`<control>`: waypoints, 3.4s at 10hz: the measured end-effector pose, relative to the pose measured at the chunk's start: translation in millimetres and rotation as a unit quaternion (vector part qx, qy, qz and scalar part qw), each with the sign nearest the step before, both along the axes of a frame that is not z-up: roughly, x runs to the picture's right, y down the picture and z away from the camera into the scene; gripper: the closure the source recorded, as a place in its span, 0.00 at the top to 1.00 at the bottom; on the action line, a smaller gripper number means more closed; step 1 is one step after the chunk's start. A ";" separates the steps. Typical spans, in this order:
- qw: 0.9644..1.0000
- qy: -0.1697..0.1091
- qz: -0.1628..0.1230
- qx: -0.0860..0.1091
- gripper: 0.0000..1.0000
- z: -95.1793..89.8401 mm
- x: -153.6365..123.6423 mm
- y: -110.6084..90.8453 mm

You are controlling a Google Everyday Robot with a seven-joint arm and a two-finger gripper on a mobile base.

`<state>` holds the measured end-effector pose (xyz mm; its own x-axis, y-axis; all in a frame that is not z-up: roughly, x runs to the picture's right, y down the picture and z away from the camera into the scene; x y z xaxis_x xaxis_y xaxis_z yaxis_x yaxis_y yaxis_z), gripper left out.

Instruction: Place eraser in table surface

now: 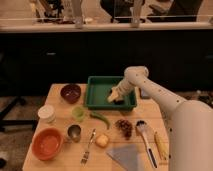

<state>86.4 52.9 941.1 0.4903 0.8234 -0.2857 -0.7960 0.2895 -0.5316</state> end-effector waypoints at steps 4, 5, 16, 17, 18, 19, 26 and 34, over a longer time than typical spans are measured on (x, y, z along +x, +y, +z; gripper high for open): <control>0.999 -0.039 -0.035 -0.003 0.80 3.3 -2.3 4.7; 0.998 -0.045 -0.041 -0.003 0.80 3.9 -2.1 5.3; 0.997 -0.064 -0.046 -0.026 0.53 27.0 12.6 13.8; 0.996 -0.064 -0.046 -0.027 0.44 25.8 12.9 14.0; 0.996 -0.065 -0.047 -0.029 0.33 25.0 12.2 14.2; 0.996 -0.064 -0.046 -0.029 0.24 24.9 13.4 14.7; 0.994 -0.089 -0.057 -0.025 0.00 18.3 10.5 18.9; 0.990 -0.106 -0.095 0.026 0.00 -24.4 -18.4 -10.6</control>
